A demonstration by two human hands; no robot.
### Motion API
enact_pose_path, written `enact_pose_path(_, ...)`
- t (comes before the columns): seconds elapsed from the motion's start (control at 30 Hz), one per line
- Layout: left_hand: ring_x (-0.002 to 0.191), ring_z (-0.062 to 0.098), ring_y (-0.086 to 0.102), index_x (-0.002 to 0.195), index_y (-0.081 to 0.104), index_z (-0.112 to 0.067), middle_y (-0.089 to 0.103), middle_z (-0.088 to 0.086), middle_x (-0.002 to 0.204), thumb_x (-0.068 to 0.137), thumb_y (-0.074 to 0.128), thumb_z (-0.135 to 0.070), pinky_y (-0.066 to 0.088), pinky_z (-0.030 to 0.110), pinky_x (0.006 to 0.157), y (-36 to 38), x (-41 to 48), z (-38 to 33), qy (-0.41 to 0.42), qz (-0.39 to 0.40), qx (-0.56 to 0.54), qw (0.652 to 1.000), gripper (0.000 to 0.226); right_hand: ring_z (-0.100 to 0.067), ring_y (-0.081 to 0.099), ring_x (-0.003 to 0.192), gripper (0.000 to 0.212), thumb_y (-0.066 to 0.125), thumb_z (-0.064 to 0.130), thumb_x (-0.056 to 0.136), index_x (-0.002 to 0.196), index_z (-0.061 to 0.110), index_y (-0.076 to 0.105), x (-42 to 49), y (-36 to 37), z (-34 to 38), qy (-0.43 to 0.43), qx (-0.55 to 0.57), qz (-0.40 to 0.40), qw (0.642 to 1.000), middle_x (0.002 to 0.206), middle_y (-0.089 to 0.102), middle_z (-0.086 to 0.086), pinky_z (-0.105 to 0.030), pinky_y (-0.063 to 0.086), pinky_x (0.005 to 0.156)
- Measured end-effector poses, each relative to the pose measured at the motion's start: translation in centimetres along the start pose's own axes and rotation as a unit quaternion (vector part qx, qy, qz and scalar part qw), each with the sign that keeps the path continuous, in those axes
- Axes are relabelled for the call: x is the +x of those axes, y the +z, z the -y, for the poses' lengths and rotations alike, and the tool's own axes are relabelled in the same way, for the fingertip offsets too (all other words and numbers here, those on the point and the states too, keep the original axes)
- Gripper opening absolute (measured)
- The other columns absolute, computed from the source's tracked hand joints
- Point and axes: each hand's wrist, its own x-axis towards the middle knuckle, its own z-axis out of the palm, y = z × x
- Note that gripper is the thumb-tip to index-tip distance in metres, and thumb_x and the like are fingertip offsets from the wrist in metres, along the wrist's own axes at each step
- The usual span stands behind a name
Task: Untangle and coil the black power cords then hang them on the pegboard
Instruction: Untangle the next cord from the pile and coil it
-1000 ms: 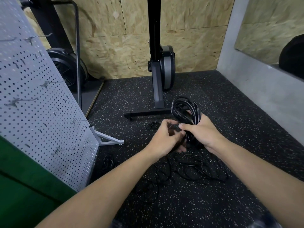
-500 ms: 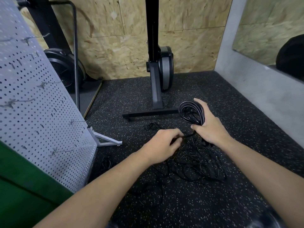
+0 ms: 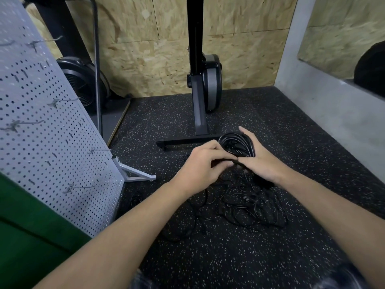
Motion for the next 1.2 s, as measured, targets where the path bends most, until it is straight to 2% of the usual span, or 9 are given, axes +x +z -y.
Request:
enact_pose_path(0.1, 0.089, 0.005, 0.063, 0.113, 0.082, -0.022, 0.066, -0.009, 0.092, 0.091, 0.081, -0.018, 0.049, 0.017, 0.083, -0.3, 0.1, -0.2, -0.033, -0.018, -0.040, 0.998, 0.022, -0.022, 0.065, 0.081, 0.083, 0.065, 0.030, 0.091, 0.154, 0.062, 0.021, -0.3, 0.5, 0.7, 0.017, 0.080, 0.021, 0.996, 0.109, 0.072, -0.004, -0.045, 0.054, 0.083)
enact_pose_path(0.23, 0.085, 0.010, 0.069, 0.108, 0.082, -0.024, 0.071, -0.006, 0.088, 0.086, 0.086, -0.016, 0.057, 0.035, 0.083, -0.6, 0.2, -0.2, -0.087, -0.039, -0.096, 0.991, 0.024, -0.023, 0.062, 0.085, 0.099, 0.072, 0.064, 0.067, 0.153, 0.063, 0.022, -0.7, 1.3, 1.0, 0.040, 0.157, 0.080, 0.983, 0.109, 0.070, -0.008, -0.041, 0.050, 0.078)
enact_pose_path(0.37, 0.077, 0.009, 0.069, 0.085, 0.078, -0.020, 0.074, -0.008, 0.079, 0.083, 0.087, -0.014, 0.059, 0.038, 0.077, -1.1, 0.2, 0.1, -0.106, -0.014, -0.106, 0.989, 0.011, -0.004, 0.065, 0.105, 0.129, 0.090, 0.054, 0.061, 0.158, 0.056, 0.006, -1.0, 1.0, 0.7, 0.014, 0.117, 0.133, 0.984, 0.137, 0.060, 0.008, -0.032, 0.050, 0.093)
enact_pose_path(0.53, 0.080, 0.010, 0.066, 0.081, 0.079, -0.014, 0.071, -0.006, 0.083, 0.079, 0.091, -0.014, 0.053, 0.025, 0.077, -0.4, 0.0, -0.4, -0.058, 0.010, -0.094, 0.994, 0.012, -0.005, 0.039, 0.144, 0.148, 0.100, 0.028, 0.055, 0.162, 0.048, -0.001, -0.5, 0.3, 0.1, 0.026, 0.076, 0.180, 0.980, 0.156, 0.041, 0.014, -0.035, 0.027, 0.122)
enact_pose_path(0.77, 0.086, 0.008, 0.062, 0.091, 0.080, -0.016, 0.063, -0.005, 0.092, 0.081, 0.090, -0.018, 0.054, 0.029, 0.080, 0.1, 0.3, -0.5, 0.001, 0.059, -0.034, 0.998, 0.014, -0.007, 0.055, 0.128, 0.077, 0.087, 0.030, 0.083, 0.142, 0.050, 0.040, -0.8, 2.6, -0.4, 0.019, -0.064, 0.191, 0.979, 0.132, 0.057, 0.020, -0.029, 0.045, 0.109)
enact_pose_path(0.9, 0.077, 0.010, 0.053, 0.090, 0.060, -0.024, 0.053, -0.011, 0.085, 0.072, 0.093, -0.044, 0.050, 0.032, 0.068, -0.7, 0.6, 0.8, -0.034, 0.017, 0.044, 0.998, 0.042, -0.022, 0.068, 0.110, 0.072, 0.078, 0.035, 0.092, 0.150, 0.038, 0.034, -0.4, 2.5, 0.0, -0.025, -0.119, 0.175, 0.977, 0.122, 0.068, 0.005, -0.043, 0.054, 0.099)
enact_pose_path(1.03, 0.069, 0.005, 0.048, 0.083, 0.053, -0.023, 0.052, -0.013, 0.076, 0.063, 0.086, -0.072, 0.040, 0.032, 0.060, -1.5, 1.0, 1.3, -0.088, 0.019, 0.126, 0.988, 0.063, -0.018, 0.066, 0.114, 0.070, 0.074, 0.043, 0.093, 0.147, 0.053, 0.030, -0.2, 1.5, 0.1, -0.052, -0.127, 0.192, 0.972, 0.127, 0.065, 0.011, -0.048, 0.053, 0.102)
enact_pose_path(1.13, 0.067, 0.006, 0.053, 0.088, 0.058, -0.026, 0.060, -0.011, 0.074, 0.064, 0.085, -0.074, 0.047, 0.032, 0.063, -2.2, 1.0, 2.1, -0.171, 0.099, 0.055, 0.979, 0.060, -0.020, 0.064, 0.121, 0.067, 0.071, 0.044, 0.096, 0.148, 0.055, 0.029, -0.6, 0.8, 0.3, -0.057, -0.129, 0.263, 0.954, 0.134, 0.064, 0.004, -0.048, 0.052, 0.106)
enact_pose_path(1.2, 0.068, 0.007, 0.057, 0.095, 0.061, -0.029, 0.065, -0.008, 0.078, 0.070, 0.086, -0.067, 0.052, 0.036, 0.070, -2.7, 0.9, 3.0, -0.192, 0.153, -0.023, 0.969, 0.052, -0.012, 0.067, 0.099, 0.059, 0.068, 0.036, 0.101, 0.146, 0.049, 0.032, -0.9, 0.1, 0.6, -0.050, -0.114, 0.281, 0.952, 0.115, 0.069, -0.001, -0.041, 0.055, 0.097)
